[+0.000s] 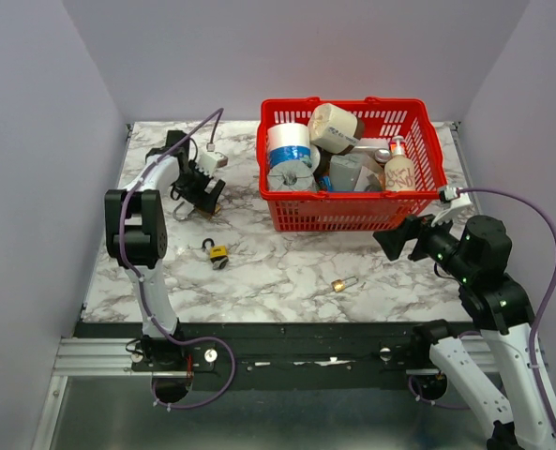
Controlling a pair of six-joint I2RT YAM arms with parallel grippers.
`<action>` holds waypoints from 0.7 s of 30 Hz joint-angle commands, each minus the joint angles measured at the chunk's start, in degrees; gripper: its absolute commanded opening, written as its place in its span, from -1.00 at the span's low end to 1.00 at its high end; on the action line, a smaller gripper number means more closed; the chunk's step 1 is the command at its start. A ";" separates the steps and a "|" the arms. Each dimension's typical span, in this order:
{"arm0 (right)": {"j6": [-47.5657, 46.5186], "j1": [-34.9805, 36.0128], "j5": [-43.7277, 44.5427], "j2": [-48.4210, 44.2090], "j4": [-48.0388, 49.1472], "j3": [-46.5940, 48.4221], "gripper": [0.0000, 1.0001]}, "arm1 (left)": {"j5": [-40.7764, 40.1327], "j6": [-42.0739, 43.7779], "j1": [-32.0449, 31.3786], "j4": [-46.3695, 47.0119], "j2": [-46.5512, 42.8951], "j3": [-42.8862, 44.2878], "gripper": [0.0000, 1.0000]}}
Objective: Lock with the key
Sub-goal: Pick up the lock from the center of the board.
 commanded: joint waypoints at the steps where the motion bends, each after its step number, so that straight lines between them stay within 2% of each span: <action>1: -0.69 -0.27 -0.36 0.53 0.57 -0.16 1.00 | -2.67 0.36 -2.18 2.41 1.45 -2.04 0.97; 4: -0.25 -0.27 -0.36 0.62 0.57 -0.25 1.00 | -4.07 0.01 -3.15 3.99 2.16 -3.00 0.96; 16: -0.60 -0.27 0.17 0.79 0.31 0.27 1.00 | -7.41 -1.92 -4.21 5.66 4.89 -2.74 0.57; 21: -1.12 -0.27 -0.27 0.71 0.39 0.36 1.00 | -8.03 -2.80 -3.33 4.96 5.15 -3.71 0.57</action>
